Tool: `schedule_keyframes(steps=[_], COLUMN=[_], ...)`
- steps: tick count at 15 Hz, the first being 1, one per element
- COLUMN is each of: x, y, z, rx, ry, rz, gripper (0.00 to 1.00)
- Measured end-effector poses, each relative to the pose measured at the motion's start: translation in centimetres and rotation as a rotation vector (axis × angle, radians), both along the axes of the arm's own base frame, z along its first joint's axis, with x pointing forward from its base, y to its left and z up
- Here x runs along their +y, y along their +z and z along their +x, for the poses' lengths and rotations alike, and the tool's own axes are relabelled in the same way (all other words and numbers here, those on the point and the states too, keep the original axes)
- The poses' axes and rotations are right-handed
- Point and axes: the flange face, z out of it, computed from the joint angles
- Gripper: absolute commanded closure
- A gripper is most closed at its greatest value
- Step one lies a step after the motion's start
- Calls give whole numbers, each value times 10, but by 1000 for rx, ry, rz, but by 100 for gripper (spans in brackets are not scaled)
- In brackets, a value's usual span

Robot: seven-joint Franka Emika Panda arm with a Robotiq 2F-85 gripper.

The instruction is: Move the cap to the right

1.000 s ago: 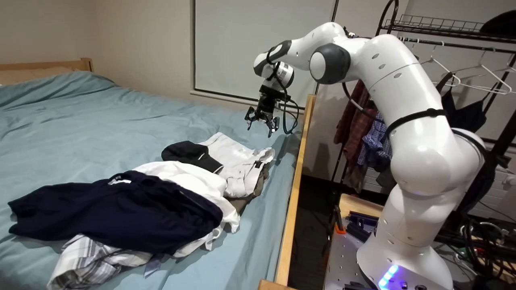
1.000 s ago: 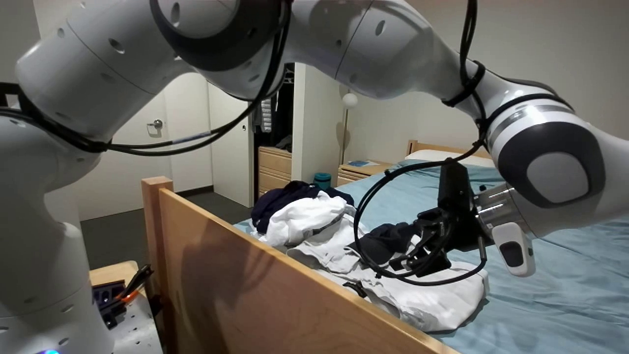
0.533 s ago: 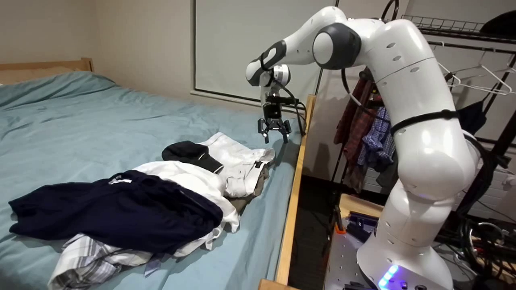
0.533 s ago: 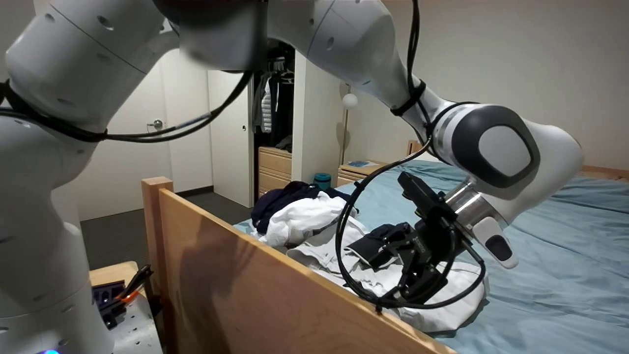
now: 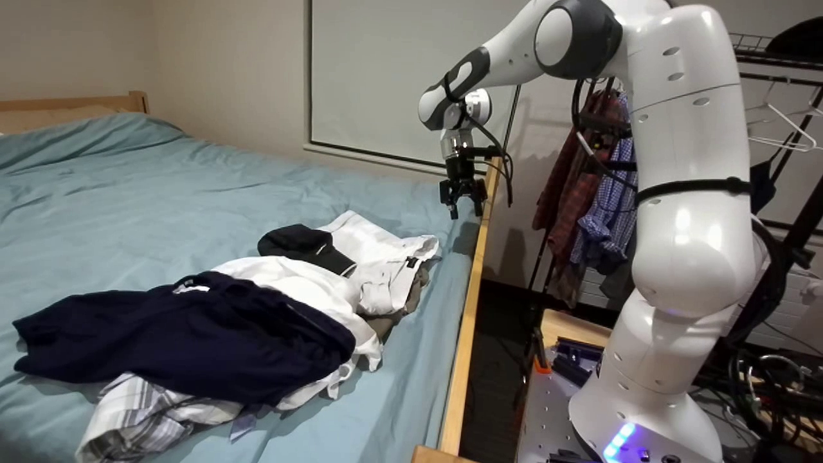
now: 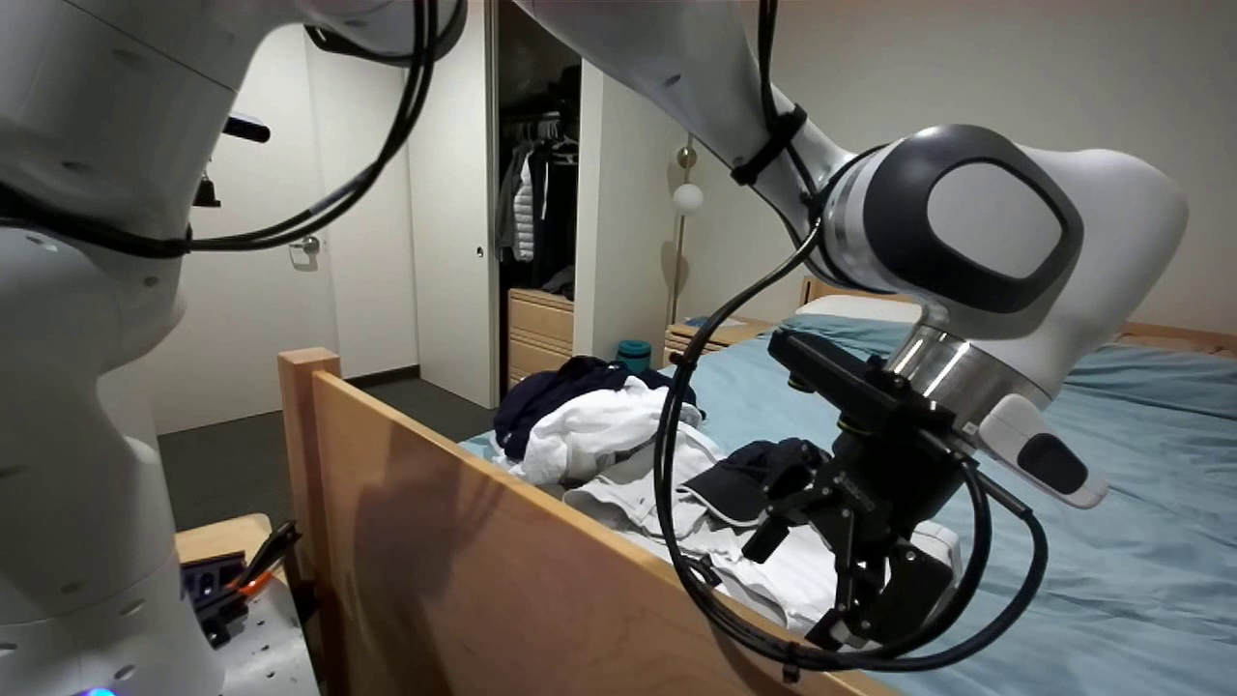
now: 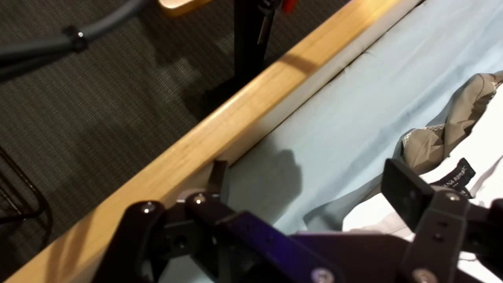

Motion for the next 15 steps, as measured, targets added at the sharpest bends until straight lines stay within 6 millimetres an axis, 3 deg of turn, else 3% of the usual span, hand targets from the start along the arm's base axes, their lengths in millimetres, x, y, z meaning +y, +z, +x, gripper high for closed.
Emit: schedule_keyframes(steps=[3,6,9,11,13,15], x=[2,14,49,75,95,108], y=[-3,19,78,126,176,212], z=[4,32,80,96,89,67], rx=[0,-58,-147,-203,-239,-256], ry=[8,41,85,129,172,210], rz=[1,-31,-96,-131,-174,-222], gripper=[0,0,0,0,0,0])
